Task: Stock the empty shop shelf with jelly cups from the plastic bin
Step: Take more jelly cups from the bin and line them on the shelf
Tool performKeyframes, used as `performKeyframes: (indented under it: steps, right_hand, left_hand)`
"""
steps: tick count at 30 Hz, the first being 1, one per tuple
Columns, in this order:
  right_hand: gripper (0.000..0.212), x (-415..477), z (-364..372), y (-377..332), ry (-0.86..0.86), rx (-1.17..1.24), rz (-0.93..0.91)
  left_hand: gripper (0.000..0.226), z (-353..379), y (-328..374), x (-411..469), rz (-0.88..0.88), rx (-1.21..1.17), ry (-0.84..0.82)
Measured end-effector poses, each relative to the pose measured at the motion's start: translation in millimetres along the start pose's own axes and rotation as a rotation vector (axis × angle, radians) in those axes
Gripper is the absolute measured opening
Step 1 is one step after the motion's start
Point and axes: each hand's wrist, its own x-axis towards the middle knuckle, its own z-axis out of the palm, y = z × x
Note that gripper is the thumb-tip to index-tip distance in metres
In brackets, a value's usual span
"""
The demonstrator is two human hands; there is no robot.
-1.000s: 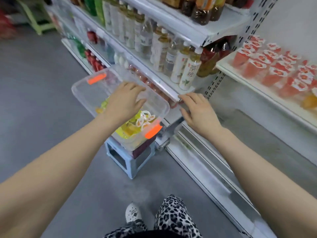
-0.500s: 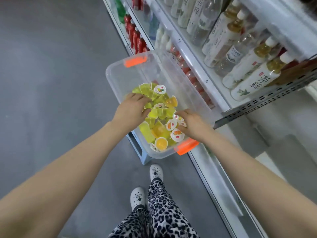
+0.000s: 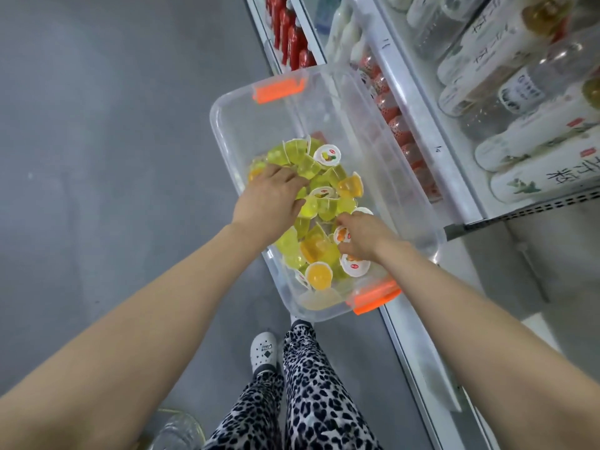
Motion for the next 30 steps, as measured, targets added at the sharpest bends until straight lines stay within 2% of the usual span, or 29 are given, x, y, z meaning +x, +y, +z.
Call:
performKeyframes:
  steps: [5,13,19,25,30]
  right_hand:
    - [0.062,-25.3,-19.3,6.9,0.236,0.141,0.037]
    - [0.053,-77.8,-26.6,23.8,0.539,0.050,-0.003]
    - [0.049,-73.4,-14.2,28.2,0.598,0.031,0.002]
    - [0.048,-67.6,-7.7,32.5,0.647,0.027,0.006]
    - [0.051,-65.5,-7.3,33.6,0.655,0.005,-0.010]
  left_hand:
    - [0.038,-0.4,1.5,0.4,-0.013,0.046,-0.084]
    - [0.047,4.8,32.1,44.1,0.010,0.103,-0.278]
    - [0.052,56.0,49.6,93.1,0.017,0.120,-0.410]
    - [0.051,91.8,56.5,121.0,-0.010,0.093,-0.419]
    - [0.047,91.2,57.6,118.7,-0.102,-0.016,-0.409]
